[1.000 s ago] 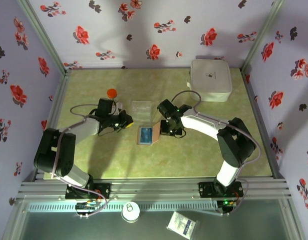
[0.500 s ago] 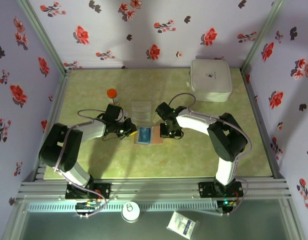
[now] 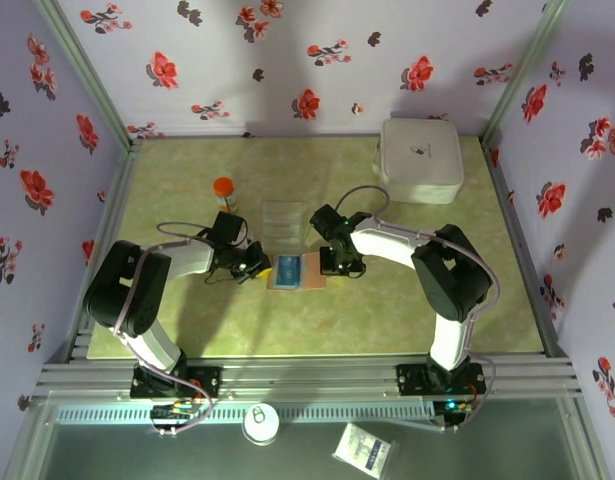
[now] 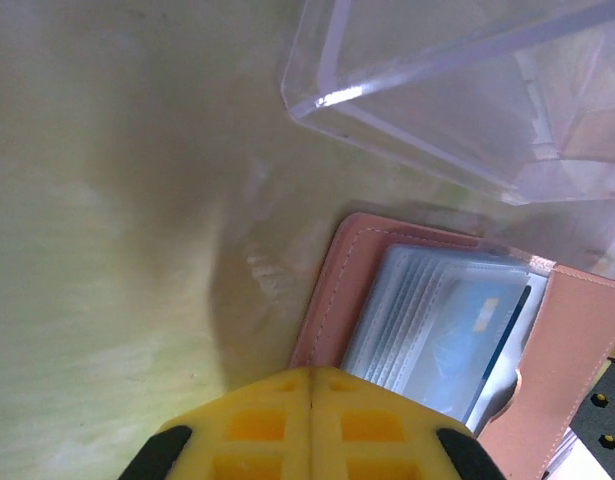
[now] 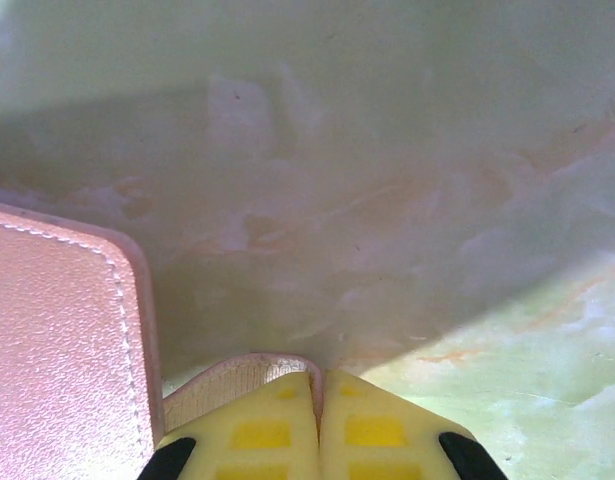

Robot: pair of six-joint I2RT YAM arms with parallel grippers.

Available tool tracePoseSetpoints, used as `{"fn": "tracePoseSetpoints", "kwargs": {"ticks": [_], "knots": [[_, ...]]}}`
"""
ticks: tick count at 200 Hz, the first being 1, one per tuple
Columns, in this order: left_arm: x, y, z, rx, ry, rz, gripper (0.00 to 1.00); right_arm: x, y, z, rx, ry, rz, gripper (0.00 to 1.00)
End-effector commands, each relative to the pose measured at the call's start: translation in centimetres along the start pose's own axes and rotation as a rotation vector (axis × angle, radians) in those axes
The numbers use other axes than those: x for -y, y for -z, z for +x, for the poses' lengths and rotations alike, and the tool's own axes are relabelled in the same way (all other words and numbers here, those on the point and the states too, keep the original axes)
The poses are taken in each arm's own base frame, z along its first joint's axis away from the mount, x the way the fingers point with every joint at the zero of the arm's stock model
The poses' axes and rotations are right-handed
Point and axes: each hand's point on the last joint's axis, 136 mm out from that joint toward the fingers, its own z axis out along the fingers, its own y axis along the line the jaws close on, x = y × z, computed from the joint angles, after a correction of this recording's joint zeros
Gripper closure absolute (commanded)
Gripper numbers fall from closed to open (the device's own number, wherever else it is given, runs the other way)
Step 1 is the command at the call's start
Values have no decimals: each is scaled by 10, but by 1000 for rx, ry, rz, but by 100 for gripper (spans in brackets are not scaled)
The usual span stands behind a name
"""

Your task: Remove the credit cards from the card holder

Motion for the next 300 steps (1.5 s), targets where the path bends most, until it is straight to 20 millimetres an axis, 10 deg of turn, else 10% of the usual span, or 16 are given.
{"fn": "tracePoseSetpoints", "kwargs": {"ticks": [1,133,208,300], "knots": [[-37,-10,14,-52,36,-130,100,19,4,-2,6,25,97,100],[-58,-11,20,-77,82,-193,100,60,10,1,-5,24,307,100],[-53,-5,23,-79,84,-180,100,71,11,4,-9,29,354,74],[-41,2,20,-68,67,-157,100,73,-16,17,-61,16,340,69]]}}
